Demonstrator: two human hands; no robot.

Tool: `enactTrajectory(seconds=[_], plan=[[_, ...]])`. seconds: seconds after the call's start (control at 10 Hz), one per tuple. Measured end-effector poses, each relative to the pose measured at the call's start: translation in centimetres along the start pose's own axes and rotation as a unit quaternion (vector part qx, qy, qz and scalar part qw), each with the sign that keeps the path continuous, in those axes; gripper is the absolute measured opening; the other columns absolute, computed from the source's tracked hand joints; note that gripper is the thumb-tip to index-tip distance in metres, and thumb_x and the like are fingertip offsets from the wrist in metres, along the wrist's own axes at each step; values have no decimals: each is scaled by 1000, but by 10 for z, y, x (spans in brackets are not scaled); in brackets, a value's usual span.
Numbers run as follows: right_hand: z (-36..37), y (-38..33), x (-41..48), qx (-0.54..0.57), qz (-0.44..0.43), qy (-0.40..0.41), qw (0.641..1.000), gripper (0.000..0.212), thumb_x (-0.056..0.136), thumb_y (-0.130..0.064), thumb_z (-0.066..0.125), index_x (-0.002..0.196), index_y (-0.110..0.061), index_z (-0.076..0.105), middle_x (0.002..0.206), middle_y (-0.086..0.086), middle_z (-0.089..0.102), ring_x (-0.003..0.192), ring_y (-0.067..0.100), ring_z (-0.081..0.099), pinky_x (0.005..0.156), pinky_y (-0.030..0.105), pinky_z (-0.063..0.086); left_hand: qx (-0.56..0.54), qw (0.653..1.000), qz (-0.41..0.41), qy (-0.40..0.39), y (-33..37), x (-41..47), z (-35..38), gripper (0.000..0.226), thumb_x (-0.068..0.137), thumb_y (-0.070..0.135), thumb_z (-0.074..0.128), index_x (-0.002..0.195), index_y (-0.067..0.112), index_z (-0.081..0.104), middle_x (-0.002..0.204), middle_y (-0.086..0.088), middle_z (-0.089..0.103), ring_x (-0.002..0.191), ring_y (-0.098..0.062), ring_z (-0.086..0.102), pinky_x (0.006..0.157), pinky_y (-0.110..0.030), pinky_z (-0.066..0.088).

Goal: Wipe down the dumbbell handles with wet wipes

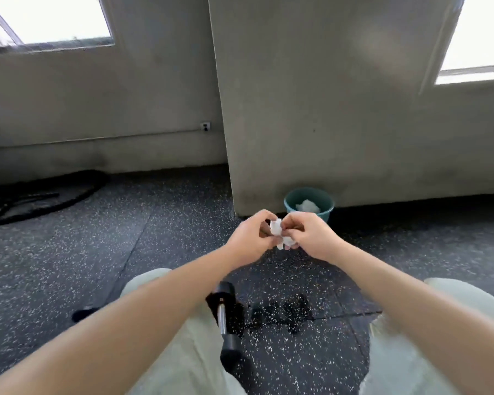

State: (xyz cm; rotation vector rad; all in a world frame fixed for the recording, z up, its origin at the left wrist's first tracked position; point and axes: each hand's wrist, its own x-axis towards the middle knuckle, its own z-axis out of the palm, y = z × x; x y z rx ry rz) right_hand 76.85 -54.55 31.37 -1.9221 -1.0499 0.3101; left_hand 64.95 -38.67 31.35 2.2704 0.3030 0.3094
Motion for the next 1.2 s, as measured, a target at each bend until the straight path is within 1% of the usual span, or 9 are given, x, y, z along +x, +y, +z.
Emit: enactTrajectory(seconds=[0.1, 0.2, 0.4, 0.5, 0.6, 0.7, 0.9, 1.1, 1.2], plan=[[-22, -4, -14, 35, 34, 93, 994, 15, 92, -3, 68, 89, -18, 70, 83, 2, 74, 73, 20, 71, 64, 36, 60, 30, 999, 7, 21, 30, 10, 2, 16, 91, 34, 76, 87, 27, 62, 69, 2, 73, 63, -16, 66, 73, -47, 59], [-56, -15, -9, 31, 48, 220, 974, 17, 89, -8, 71, 88, -25, 72, 84, -6, 75, 75, 13, 71, 73, 36, 61, 33, 999, -7, 41, 58, 28, 0, 26, 89, 46, 76, 76, 28, 61, 64, 8, 70, 60, -15, 64, 74, -44, 60], [-111, -22, 6, 84, 35, 357, 930, 16, 92, -12, 67, 88, -27, 74, 81, -9, 75, 76, 9, 72, 82, 38, 61, -50, 997, -22, 53, 107, 98, 10, 22, 89, 42, 76, 78, 24, 69, 73, 5, 73, 69, -18, 67, 81, -44, 62], [-99, 12, 27, 113, 54, 305, 944, 8, 92, -24, 73, 98, -26, 78, 94, -8, 76, 88, 7, 72, 88, 38, 59, -104, 993, -56, 31, 97, 133, 35, 10, 94, 24, 72, 86, 17, 74, 78, 2, 73, 73, -16, 65, 84, -44, 61], [-82, 58, 62, 103, 65, 263, 957, 20, 89, -28, 78, 108, -31, 76, 103, -10, 75, 96, 4, 70, 91, 33, 58, -206, 973, -104, -5, 77, 166, 62, 19, 89, -1, 57, 91, 6, 75, 78, -3, 69, 76, -14, 61, 72, -28, 51], [-84, 95, 99, 107, 96, 293, 945, 13, 89, -27, 78, 101, -31, 79, 92, -14, 76, 89, 2, 71, 84, 25, 57, -249, 960, -125, -34, 57, 210, 80, 31, 79, -9, 47, 95, -4, 73, 86, -12, 71, 80, -17, 64, 63, -18, 48], [-93, 162, 158, 33, 134, 363, 922, 19, 90, -10, 73, 93, -29, 76, 86, -15, 73, 84, 2, 68, 77, 21, 54, -198, 963, -181, 12, -11, 290, 111, 41, 84, 5, 58, 114, 33, 62, 102, -6, 74, 100, -21, 69, 93, -37, 55], [-95, 203, 251, -95, 63, 394, 912, 15, 90, -7, 70, 99, -16, 65, 99, -5, 62, 86, 13, 63, 74, 23, 49, -213, 950, -225, 33, -53, 355, 120, 31, 90, 11, 61, 116, 27, 68, 97, 0, 71, 93, -16, 67, 84, -33, 53], [-83, 245, 282, -177, 232, 168, 942, 30, 89, -6, 62, 116, -18, 66, 116, 0, 64, 104, 24, 63, 86, 33, 51, -235, 936, -254, 55, -60, 354, 124, 29, 93, 9, 61, 112, 29, 67, 94, 5, 69, 82, -10, 62, 76, -26, 49]])
